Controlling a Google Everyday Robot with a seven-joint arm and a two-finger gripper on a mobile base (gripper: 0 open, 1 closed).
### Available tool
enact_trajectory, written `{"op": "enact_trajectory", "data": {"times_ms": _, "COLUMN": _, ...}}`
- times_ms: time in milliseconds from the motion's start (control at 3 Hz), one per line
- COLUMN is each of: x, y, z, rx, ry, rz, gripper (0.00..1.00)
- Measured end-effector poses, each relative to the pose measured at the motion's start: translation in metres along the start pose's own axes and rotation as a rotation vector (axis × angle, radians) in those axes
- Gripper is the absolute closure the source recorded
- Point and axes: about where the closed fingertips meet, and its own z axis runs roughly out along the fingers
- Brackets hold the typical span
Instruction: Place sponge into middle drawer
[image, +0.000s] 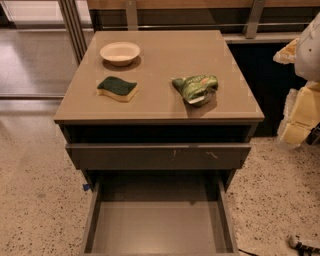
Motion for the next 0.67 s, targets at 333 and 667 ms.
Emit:
{"op": "enact_trajectory", "data": {"times_ms": 333, "x": -0.005, "y": -0.003, "z": 0.002, "rx": 0.01, "ry": 0.0, "rz": -0.009, "gripper": 0.0}}
{"op": "enact_trajectory", "data": {"times_ms": 667, "x": -0.024, "y": -0.012, "z": 0.017, "rx": 0.011, "ry": -0.01, "rz": -0.065, "gripper": 0.0}}
